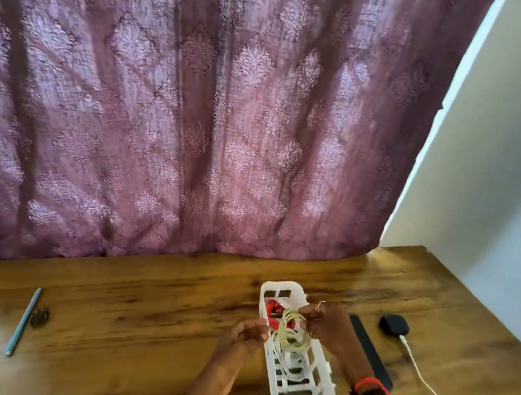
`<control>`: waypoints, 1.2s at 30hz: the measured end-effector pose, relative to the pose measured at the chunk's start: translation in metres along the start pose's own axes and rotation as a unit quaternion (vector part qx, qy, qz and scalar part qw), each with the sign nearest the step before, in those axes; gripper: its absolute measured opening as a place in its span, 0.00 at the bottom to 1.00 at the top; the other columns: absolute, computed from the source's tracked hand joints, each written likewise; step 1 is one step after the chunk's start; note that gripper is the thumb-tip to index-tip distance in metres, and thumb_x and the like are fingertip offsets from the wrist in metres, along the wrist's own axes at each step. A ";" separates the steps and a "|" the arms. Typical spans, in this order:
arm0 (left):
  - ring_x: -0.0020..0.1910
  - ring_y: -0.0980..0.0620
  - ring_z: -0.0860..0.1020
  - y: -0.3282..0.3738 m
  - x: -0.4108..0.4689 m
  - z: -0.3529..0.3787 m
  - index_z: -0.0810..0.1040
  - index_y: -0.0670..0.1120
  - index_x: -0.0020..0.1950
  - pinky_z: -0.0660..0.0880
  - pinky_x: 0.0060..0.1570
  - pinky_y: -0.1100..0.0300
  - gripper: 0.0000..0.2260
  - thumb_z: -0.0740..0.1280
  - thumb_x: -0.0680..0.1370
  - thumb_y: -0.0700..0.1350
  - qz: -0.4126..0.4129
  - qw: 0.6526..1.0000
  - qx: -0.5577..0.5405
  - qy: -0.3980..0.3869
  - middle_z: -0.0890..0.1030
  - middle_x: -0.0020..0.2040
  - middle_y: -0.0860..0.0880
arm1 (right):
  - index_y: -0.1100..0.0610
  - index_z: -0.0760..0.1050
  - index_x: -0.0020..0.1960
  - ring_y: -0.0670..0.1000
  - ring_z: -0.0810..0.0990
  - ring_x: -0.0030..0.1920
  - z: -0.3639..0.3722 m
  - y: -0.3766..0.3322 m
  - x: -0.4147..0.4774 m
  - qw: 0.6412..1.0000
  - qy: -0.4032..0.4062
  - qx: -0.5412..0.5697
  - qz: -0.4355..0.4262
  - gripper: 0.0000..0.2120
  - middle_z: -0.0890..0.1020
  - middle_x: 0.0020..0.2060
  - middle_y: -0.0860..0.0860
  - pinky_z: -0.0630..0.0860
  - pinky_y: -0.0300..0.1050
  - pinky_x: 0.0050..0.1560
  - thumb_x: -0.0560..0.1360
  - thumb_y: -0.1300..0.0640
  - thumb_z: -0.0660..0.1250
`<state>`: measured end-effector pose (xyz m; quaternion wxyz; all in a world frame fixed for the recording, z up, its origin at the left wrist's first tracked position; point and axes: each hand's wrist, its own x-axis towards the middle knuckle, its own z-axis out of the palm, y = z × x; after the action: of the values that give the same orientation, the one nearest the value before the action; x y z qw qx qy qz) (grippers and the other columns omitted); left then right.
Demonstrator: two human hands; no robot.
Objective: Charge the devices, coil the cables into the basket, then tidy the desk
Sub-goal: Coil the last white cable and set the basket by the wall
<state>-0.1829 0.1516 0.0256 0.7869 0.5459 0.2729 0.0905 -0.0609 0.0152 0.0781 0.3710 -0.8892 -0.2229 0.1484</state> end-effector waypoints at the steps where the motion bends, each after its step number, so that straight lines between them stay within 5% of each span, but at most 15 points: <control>1: 0.47 0.53 0.79 -0.006 0.001 0.004 0.80 0.45 0.50 0.74 0.42 0.64 0.08 0.68 0.74 0.34 0.000 1.000 0.008 0.013 0.83 0.47 0.48 | 0.64 0.80 0.53 0.37 0.80 0.37 -0.003 0.007 -0.001 1.000 -0.008 -0.031 0.001 0.14 0.84 0.41 0.53 0.71 0.27 0.37 0.68 0.71 0.67; 3: 0.51 0.52 0.78 -0.014 0.009 0.007 0.80 0.47 0.48 0.74 0.46 0.62 0.07 0.67 0.75 0.37 0.002 0.999 0.018 0.044 0.82 0.50 0.49 | 0.63 0.78 0.55 0.36 0.80 0.41 -0.003 0.013 0.001 0.996 -0.042 -0.084 0.006 0.16 0.84 0.46 0.57 0.71 0.25 0.38 0.70 0.72 0.63; 7: 0.53 0.52 0.77 -0.026 0.021 0.019 0.77 0.46 0.54 0.73 0.49 0.62 0.08 0.67 0.76 0.41 0.004 0.995 0.048 0.085 0.80 0.54 0.48 | 0.62 0.81 0.53 0.52 0.80 0.55 0.005 0.020 -0.006 0.973 -0.128 -0.193 -0.021 0.15 0.82 0.54 0.56 0.73 0.37 0.54 0.73 0.71 0.60; 13: 0.59 0.48 0.76 -0.036 0.035 0.030 0.73 0.43 0.59 0.74 0.56 0.57 0.16 0.71 0.73 0.40 0.009 0.994 0.068 0.083 0.78 0.59 0.45 | 0.58 0.78 0.52 0.60 0.79 0.55 0.026 0.027 -0.013 0.945 -0.170 -0.276 -0.034 0.11 0.80 0.54 0.59 0.76 0.51 0.56 0.73 0.64 0.60; 18: 0.64 0.47 0.73 -0.042 0.039 0.029 0.71 0.41 0.63 0.71 0.62 0.54 0.20 0.70 0.72 0.34 0.012 0.992 0.096 0.075 0.75 0.63 0.44 | 0.60 0.76 0.56 0.62 0.77 0.57 0.024 0.024 -0.014 0.934 -0.176 -0.308 -0.037 0.13 0.77 0.57 0.61 0.74 0.51 0.58 0.74 0.66 0.59; 26: 0.62 0.51 0.73 -0.042 0.040 0.029 0.69 0.42 0.66 0.72 0.45 0.67 0.23 0.69 0.73 0.33 0.006 0.993 0.097 0.072 0.75 0.63 0.47 | 0.63 0.68 0.65 0.61 0.74 0.62 0.033 0.023 -0.019 0.929 -0.166 -0.329 -0.007 0.16 0.74 0.63 0.61 0.71 0.50 0.61 0.77 0.63 0.59; 36: 0.62 0.51 0.73 -0.046 0.044 0.031 0.69 0.45 0.66 0.71 0.39 0.70 0.22 0.67 0.74 0.34 0.000 0.992 0.093 0.088 0.74 0.64 0.48 | 0.61 0.65 0.68 0.58 0.74 0.63 0.036 0.025 -0.034 0.935 -0.181 -0.304 0.024 0.19 0.72 0.64 0.59 0.71 0.49 0.61 0.78 0.63 0.58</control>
<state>-0.1367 0.1281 -0.0224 0.7055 0.6069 0.3483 0.1122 -0.0983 0.0038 0.0388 0.0326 -0.9227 -0.2996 0.2403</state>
